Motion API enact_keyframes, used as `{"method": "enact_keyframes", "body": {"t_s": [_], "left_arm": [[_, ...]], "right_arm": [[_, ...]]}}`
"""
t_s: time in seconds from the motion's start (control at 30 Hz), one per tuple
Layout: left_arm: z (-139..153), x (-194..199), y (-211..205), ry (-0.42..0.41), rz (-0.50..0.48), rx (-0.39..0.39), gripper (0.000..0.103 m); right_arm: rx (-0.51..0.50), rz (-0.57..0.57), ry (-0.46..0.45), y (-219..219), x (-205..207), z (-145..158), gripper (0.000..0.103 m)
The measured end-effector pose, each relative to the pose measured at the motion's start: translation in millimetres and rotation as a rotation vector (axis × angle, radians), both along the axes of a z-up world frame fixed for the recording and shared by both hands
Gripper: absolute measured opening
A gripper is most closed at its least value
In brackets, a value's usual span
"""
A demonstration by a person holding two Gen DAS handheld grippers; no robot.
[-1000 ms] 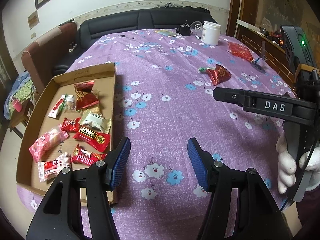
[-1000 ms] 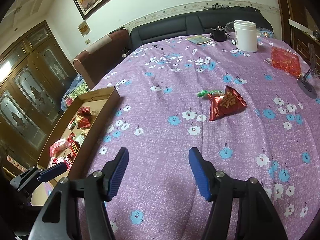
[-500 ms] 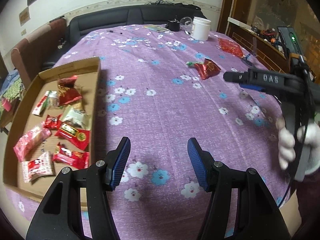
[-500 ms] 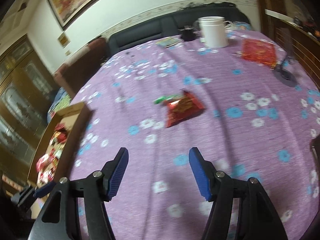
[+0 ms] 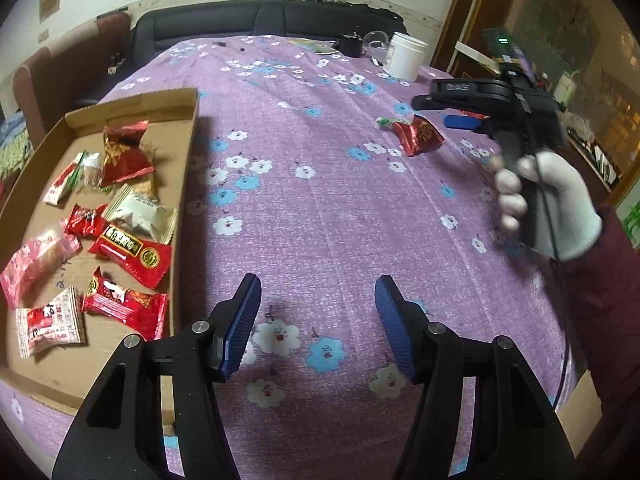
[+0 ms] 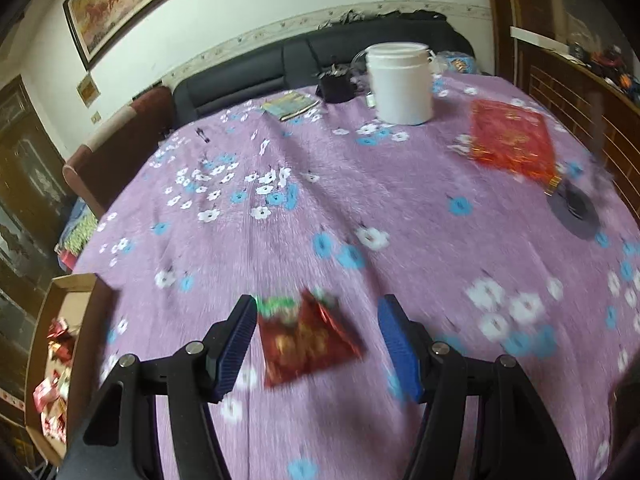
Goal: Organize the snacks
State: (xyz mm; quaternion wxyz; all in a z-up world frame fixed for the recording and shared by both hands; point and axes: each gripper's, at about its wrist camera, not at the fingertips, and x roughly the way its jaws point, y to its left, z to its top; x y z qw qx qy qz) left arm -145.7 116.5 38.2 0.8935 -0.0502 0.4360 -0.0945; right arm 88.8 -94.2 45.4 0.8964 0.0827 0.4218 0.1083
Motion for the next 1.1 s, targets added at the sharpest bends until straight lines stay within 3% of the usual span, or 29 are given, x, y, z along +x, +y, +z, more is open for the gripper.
{"method": "enact_keyframes", "body": {"t_s": [0.17, 0.3, 0.4, 0.47, 0.53, 0.8, 0.9, 1.1], "left_arm": [[-0.8, -0.5, 8.8, 0.004, 0.015, -0.021, 0.06], [-1.4, -0.2, 13.5, 0.007, 0.015, -0.044, 0.06], [-1.5, 1.0, 14.8, 0.005, 0.02, -0.065, 0.06], [-2.4, 1.4, 14.9, 0.01, 0.019, -0.085, 0.06], [-4.1, 2.1, 12.4, 0.019, 0.011, -0.098, 0.06], [0.3, -1.8, 6.3, 0.012, 0.023, -0.045, 0.06], [1.9, -2.2, 7.6, 0.009, 0.03, -0.023, 0.06], [7.6, 11.0, 17.7, 0.026, 0.018, -0.08, 0.06]], "right_arm": [[0.012, 0.077, 0.099, 28.8, 25.4, -20.6, 0.066], [0.22, 0.304, 0.228, 43.8, 6.6, -26.3, 0.067], [0.29, 0.285, 0.149, 23.9, -17.6, -4.4, 0.068], [0.27, 0.199, 0.099, 6.0, -26.0, 4.5, 0.073], [0.174, 0.145, 0.06, 1.3, -32.2, 6.7, 0.075], [0.055, 0.176, 0.081, 52.2, -33.6, -19.8, 0.074], [-0.003, 0.191, 0.089, 63.6, -31.8, -28.2, 0.044], [0.044, 0.172, 0.082, 44.9, -37.0, -21.4, 0.038]]}}
